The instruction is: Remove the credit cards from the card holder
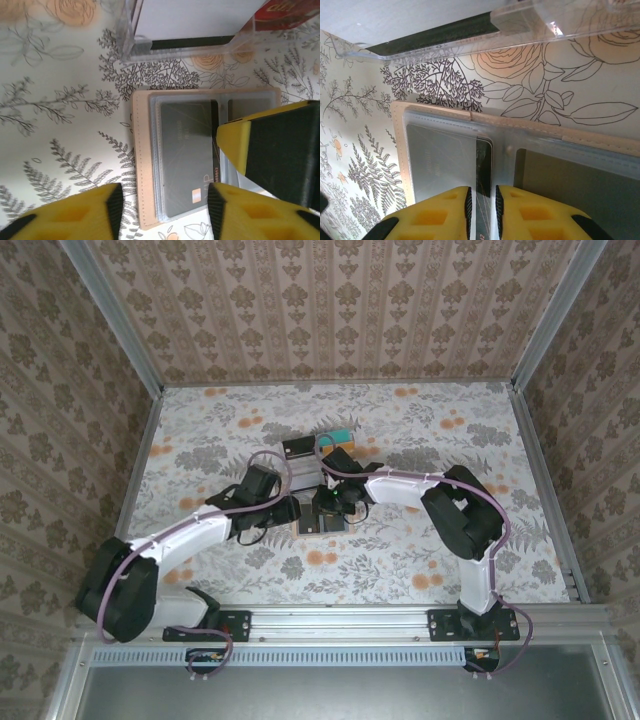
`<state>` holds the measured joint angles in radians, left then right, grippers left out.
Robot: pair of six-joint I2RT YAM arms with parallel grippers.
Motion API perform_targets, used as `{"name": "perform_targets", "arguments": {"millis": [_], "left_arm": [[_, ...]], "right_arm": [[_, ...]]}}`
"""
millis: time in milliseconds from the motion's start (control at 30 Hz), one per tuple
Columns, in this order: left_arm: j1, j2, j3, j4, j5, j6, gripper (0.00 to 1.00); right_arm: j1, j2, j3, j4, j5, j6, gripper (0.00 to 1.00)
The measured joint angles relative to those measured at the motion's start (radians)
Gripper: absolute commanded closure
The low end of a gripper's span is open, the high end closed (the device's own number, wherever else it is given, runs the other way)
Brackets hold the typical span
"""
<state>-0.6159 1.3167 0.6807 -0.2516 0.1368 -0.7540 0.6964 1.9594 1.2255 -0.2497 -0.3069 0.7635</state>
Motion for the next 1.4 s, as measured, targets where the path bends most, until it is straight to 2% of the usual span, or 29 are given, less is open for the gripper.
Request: {"name": "perform_targets", "arguments": {"millis": [100, 267, 767, 1400], "left_arm": [[0.0, 0.05, 0.002, 0.02, 0.024, -0.017, 0.72], [-0.004, 0.127, 0.031, 0.022, 0.053, -0.018, 0.78], [-0.006, 0.215, 0.047, 0.051, 0.066, -0.04, 0.83], [-0.005, 0.223, 0.047, 0.057, 0.069, -0.048, 0.85]], "right_arm": [[-0.005, 0.0, -0.007, 0.009, -0.011, 0.0, 0.76], [-0.005, 0.0, -0.009, 0.011, -0.015, -0.001, 0.76], [-0.012, 0.006, -0.012, 0.015, -0.025, 0.0, 0.78], [-0.052, 0.003, -0.1, 0.17, -0.174, -0.001, 0.82]]}}
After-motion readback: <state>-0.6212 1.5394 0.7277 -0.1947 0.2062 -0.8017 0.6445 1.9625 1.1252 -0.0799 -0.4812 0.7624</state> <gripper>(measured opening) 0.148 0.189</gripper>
